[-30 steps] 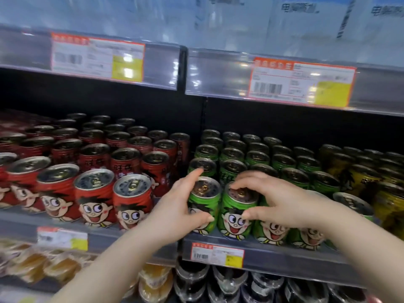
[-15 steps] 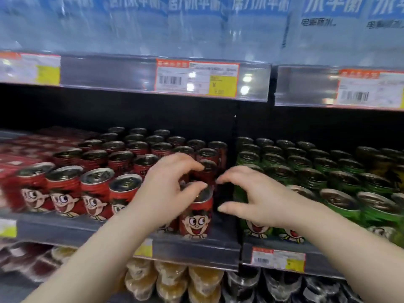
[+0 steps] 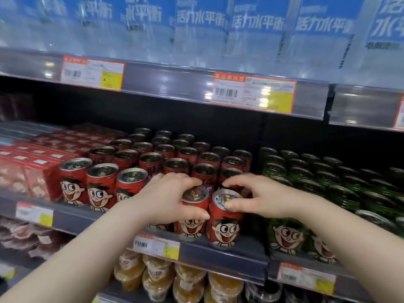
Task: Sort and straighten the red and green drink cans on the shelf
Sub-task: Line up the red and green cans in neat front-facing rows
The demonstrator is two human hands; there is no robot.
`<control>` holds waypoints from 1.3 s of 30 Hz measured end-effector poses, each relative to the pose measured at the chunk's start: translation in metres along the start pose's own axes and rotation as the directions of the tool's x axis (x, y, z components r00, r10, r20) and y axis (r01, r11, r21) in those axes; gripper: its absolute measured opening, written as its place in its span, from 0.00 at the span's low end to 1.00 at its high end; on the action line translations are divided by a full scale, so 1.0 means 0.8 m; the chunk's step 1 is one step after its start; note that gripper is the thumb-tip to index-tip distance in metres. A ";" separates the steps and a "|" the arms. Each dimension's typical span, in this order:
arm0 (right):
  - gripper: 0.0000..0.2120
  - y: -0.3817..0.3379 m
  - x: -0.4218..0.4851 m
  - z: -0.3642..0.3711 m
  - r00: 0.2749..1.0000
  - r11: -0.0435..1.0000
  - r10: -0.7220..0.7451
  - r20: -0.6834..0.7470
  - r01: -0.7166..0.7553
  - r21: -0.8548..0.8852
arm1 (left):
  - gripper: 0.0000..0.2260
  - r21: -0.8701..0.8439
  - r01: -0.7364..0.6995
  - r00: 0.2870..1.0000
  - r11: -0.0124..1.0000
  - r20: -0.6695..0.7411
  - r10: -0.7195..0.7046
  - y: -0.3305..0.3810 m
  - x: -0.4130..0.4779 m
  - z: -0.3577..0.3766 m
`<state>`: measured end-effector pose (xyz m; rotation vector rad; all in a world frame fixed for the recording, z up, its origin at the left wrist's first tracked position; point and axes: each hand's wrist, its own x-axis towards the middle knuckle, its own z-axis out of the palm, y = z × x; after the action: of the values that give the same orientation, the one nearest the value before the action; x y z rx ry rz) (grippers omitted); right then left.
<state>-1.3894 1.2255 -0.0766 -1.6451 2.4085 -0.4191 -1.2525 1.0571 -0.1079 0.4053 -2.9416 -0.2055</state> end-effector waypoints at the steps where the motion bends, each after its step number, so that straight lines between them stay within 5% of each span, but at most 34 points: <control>1: 0.25 0.004 0.007 -0.007 0.998 1.000 0.002 -0.064 -0.002 0.005 | 0.32 -0.079 0.019 1.000 0.997 -0.016 -0.020 0.000 0.002 -0.004; 5: 0.24 0.032 0.053 -0.016 0.986 0.987 0.043 -0.160 -0.067 -0.147 | 0.20 -0.135 0.150 0.972 0.979 -0.160 -0.171 -0.008 0.033 -0.019; 14: 0.36 0.024 0.112 -0.001 0.998 0.970 0.063 0.025 -0.055 -0.236 | 0.31 0.046 0.346 0.935 0.937 0.069 -0.349 -0.043 0.087 -0.032; 21: 0.32 0.024 0.121 0.010 0.996 0.953 0.087 -0.019 -0.089 -0.289 | 0.34 0.189 0.276 0.950 0.942 0.093 -0.297 -0.044 0.097 -0.026; 39: 0.31 -0.003 0.125 0.002 0.959 0.963 0.265 0.098 -0.258 -0.075 | 0.30 0.000 -0.006 0.982 1.000 0.189 0.005 -0.090 0.111 -0.038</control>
<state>-1.4232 1.1315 -0.0774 -1.3067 2.5331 -0.2085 -1.3127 0.9604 -0.0765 0.3983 -3.1280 -0.2560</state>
